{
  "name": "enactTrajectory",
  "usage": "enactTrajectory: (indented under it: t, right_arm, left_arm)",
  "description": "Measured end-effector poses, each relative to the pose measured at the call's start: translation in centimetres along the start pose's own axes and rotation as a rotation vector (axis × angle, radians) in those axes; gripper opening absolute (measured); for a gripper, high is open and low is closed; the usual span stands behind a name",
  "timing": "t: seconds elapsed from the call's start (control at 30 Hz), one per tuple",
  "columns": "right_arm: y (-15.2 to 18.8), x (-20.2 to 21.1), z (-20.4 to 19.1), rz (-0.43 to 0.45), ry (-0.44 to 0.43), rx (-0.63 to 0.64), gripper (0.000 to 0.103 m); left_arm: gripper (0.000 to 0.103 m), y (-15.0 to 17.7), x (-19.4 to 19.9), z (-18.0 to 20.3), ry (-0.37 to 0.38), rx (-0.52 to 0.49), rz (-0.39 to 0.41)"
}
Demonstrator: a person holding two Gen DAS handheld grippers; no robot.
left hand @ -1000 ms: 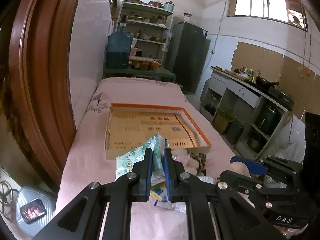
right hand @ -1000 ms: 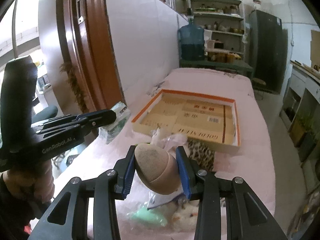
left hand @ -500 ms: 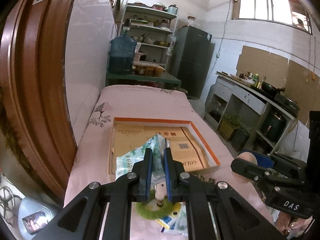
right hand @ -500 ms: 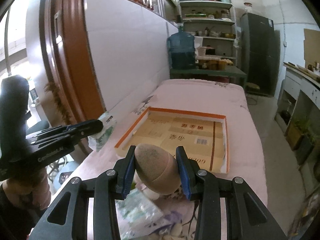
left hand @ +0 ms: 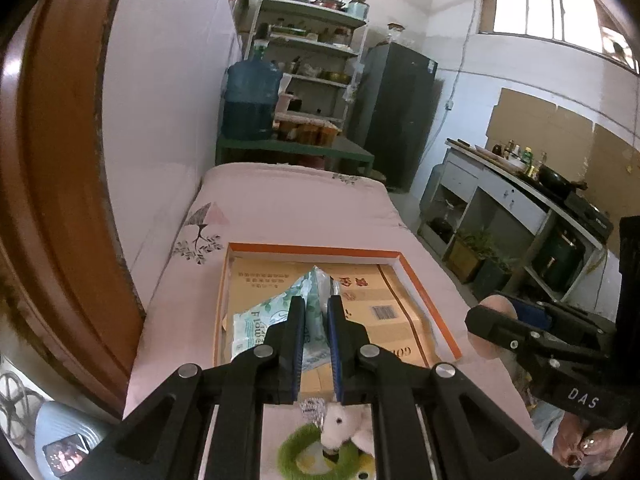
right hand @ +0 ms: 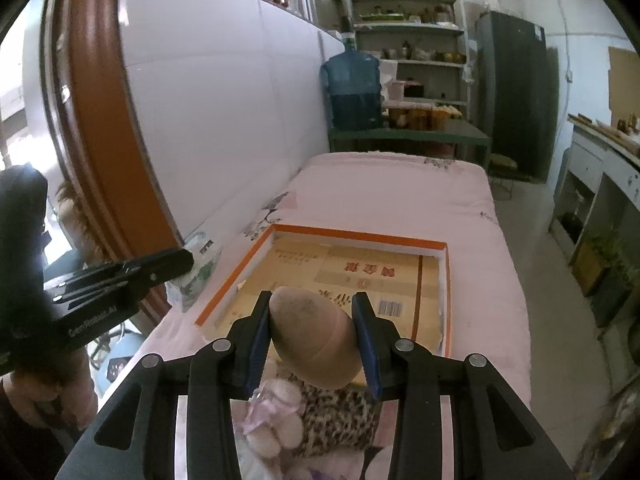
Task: Organize soft objects
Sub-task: 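Carry the wipes pack and beige sponge in both tools over the box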
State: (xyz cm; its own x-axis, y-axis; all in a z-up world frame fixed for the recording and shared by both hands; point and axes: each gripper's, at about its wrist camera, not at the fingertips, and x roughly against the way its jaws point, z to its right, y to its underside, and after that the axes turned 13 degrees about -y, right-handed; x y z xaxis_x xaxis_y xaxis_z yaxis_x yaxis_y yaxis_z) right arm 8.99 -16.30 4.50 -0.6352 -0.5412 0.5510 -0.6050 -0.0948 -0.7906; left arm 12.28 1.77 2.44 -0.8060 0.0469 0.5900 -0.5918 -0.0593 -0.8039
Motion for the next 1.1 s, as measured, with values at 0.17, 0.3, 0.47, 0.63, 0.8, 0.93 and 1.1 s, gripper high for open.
enactTrajectory:
  t: [0.17,0.3,0.47,0.63,0.8,0.93,1.1]
  right_arm:
    - [-1.2,-2.1,2.3,-0.027,-0.012,-0.043,0.041]
    - [-2.3,-4.0,3.9,-0.045,0.000,-0.050,0.041]
    - [-3.0,-6.8,5.5,-0.083,0.012,-0.055,0.041]
    - [-3.2,-9.9,7.3,-0.128,0.032,-0.049,0.041]
    - [-3.1,-11.9,8.5,-0.150,0.033,-0.053,0.041]
    - [-3.0,-13.0,9.1,-0.167,0.044,-0.052,0.041]
    - [-2.8,-14.2,10.1,-0.186,0.062,-0.062,0.041]
  left_arm:
    - [0.011,-1.0,-2.3,-0.3,-0.003,0.022,-0.033]
    - [0.011,-1.9,-4.4,-0.1,-0.018,0.019,-0.048]
    - [0.011,-2.4,-7.6,0.4,-0.038,0.019,-0.079]
    - [0.011,-2.3,-10.0,0.9,-0.070,0.010,-0.102]
    - [0.011,-2.5,-11.5,1.4,-0.101,-0.009,-0.102]
    - [0.011,-2.7,-12.7,1.5,-0.137,-0.025,-0.102]
    - [0.011,-2.9,-13.9,1.9,-0.181,-0.055,-0.095]
